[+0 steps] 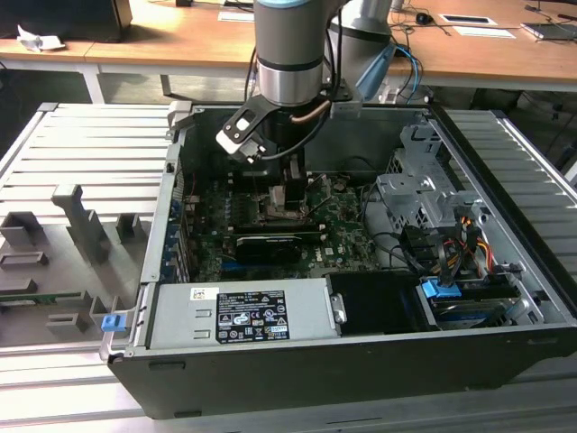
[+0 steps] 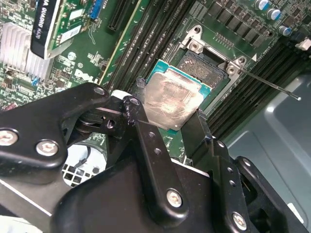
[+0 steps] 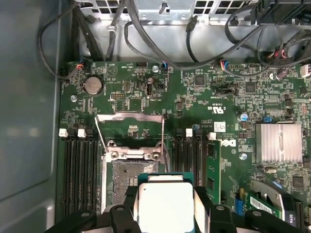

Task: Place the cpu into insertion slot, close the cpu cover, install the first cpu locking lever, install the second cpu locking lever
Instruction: 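Place the cpu into insertion slot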

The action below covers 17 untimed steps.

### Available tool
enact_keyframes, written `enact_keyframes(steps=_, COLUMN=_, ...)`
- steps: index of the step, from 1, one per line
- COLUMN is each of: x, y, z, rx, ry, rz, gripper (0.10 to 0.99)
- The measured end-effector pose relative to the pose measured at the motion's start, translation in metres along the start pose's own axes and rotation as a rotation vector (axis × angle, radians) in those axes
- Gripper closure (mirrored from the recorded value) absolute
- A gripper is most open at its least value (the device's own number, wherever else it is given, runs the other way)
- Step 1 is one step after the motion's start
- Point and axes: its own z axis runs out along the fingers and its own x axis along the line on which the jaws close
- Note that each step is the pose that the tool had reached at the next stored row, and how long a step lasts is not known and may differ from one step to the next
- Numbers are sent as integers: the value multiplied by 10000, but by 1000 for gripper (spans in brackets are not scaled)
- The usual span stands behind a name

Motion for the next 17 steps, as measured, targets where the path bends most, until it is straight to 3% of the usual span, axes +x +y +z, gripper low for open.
enact_keyframes(steps=17, x=9, y=-38, z=101, rx=-3, ry=-14, rz=177, gripper=545)
